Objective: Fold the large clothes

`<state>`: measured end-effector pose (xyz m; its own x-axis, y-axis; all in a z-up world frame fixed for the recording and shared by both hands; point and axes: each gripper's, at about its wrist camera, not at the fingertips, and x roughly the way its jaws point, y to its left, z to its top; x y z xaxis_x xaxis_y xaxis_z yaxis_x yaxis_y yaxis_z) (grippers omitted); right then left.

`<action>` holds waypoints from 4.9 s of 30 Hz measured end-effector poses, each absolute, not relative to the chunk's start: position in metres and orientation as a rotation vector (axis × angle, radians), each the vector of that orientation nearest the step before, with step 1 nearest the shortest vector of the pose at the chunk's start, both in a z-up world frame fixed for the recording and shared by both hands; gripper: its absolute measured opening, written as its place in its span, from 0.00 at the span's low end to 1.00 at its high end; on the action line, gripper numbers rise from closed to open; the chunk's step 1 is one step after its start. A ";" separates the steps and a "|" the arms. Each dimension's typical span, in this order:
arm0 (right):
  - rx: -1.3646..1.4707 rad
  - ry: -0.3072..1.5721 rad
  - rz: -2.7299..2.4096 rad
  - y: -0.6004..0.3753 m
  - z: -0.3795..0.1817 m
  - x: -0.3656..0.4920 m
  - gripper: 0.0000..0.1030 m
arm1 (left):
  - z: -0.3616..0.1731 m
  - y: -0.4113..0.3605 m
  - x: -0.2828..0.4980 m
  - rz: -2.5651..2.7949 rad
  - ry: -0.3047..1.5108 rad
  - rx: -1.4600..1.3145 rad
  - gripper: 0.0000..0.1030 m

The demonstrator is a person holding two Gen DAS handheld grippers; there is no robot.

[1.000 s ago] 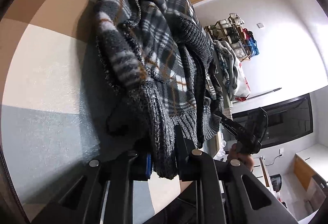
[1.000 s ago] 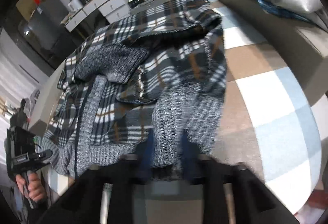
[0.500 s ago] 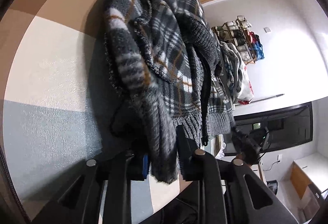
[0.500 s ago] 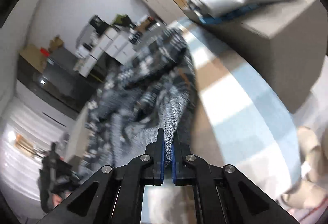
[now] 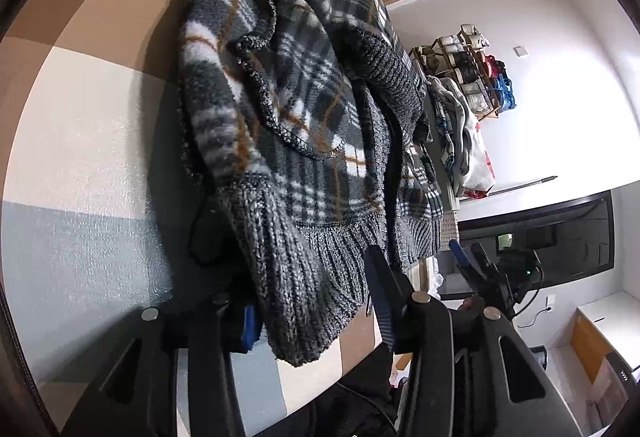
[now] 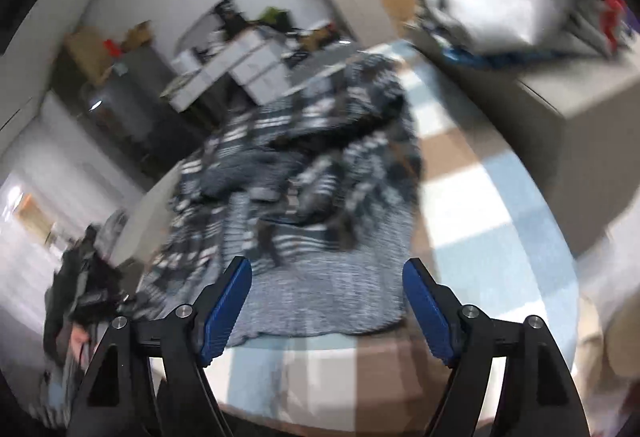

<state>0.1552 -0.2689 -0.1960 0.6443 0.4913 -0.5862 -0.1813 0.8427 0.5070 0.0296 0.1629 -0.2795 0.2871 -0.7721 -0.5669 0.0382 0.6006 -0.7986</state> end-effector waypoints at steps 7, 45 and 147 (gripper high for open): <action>-0.209 0.794 0.169 -0.235 -0.202 0.144 0.84 | -0.278 0.161 0.028 -0.620 1.159 -0.759 0.38; 0.018 0.930 0.059 -0.233 -0.234 0.224 0.30 | -0.274 0.158 0.025 -0.618 1.148 -0.754 0.38; 0.609 1.010 0.456 -0.319 -0.234 0.134 0.06 | -0.252 0.160 -0.041 -0.715 1.207 -0.565 0.06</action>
<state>0.1341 -0.3194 -0.2343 0.4637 0.6128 -0.6399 -0.0751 0.7468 0.6608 -0.0410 0.1603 -0.2521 0.1896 -0.7529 -0.6302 0.1914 0.6579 -0.7284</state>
